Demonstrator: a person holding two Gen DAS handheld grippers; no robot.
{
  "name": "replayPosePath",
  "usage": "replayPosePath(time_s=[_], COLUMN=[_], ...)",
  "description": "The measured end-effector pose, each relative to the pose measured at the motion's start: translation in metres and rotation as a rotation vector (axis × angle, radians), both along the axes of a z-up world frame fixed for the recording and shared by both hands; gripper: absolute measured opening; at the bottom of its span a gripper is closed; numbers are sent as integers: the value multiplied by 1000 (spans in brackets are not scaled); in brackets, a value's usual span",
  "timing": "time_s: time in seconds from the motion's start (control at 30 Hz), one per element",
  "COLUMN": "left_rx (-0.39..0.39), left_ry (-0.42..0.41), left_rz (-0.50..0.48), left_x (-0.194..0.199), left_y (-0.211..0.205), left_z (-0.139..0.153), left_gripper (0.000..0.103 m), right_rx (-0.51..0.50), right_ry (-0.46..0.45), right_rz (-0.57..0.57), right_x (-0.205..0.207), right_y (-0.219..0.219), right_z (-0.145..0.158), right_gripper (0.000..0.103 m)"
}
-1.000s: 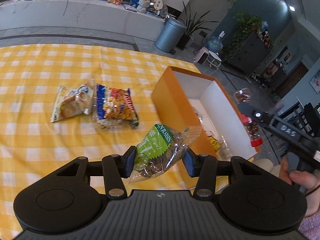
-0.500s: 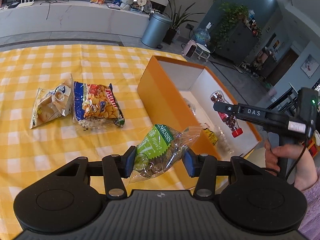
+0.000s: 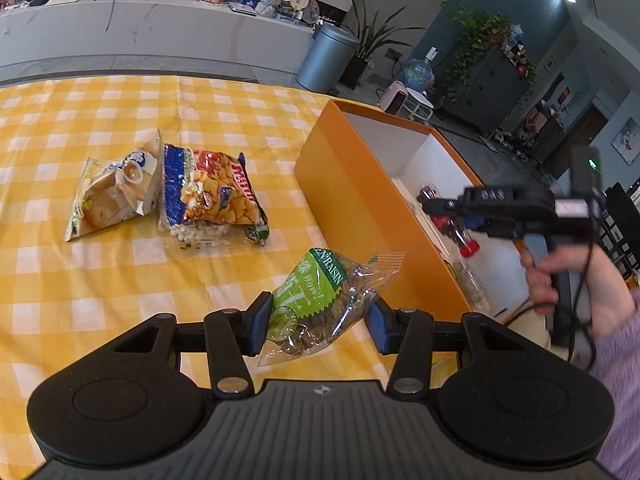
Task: Organize snacks
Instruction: 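Drop the cola bottle into the box with the right gripper while the left holds the raisins, then carry the raisin bag over the box and open the left gripper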
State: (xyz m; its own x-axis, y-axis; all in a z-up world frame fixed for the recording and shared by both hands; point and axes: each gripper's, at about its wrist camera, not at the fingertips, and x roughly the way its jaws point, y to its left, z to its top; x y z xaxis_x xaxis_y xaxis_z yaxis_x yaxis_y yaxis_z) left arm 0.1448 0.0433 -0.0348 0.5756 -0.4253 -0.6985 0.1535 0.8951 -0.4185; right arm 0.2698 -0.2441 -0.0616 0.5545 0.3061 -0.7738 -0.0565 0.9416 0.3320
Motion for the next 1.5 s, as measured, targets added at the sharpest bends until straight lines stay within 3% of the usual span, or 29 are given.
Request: replayPosePath(time_s=[0.23,0.43,0.53,0.8,0.97,1.1,1.27,1.5], left_rx=[12,12,20,39,43,58,60,84], left_ry=[19,24,30,40,23,13,0,0], left_rz=[-18,-12,-15,0,17,32,35,5], left_x=[2,3,3,5,1,-1,0,5], left_y=[-7,-7,-8,-8,-5,-4,-5,-20], left_z=[-5,-8,-9,-6,0,7,14,24], left_gripper=[56,56,56,56,56,56,56,56], right_rx=[-365,-630,-703,-680,-655,-635,-481,-366], right_ry=[5,-8,-23,-20,-43,-64,-112,-175], right_rz=[60,191,238,205,163,137,53,-9], right_x=[27,3,-9,-41,-43,-43,-51,-69], right_y=[-5,6,7,-9,-17,-17,-25,-34], right_z=[-3,-12,-19,-3,0,0,10,15], right_gripper=[31,31,31,30,20,20,21,21])
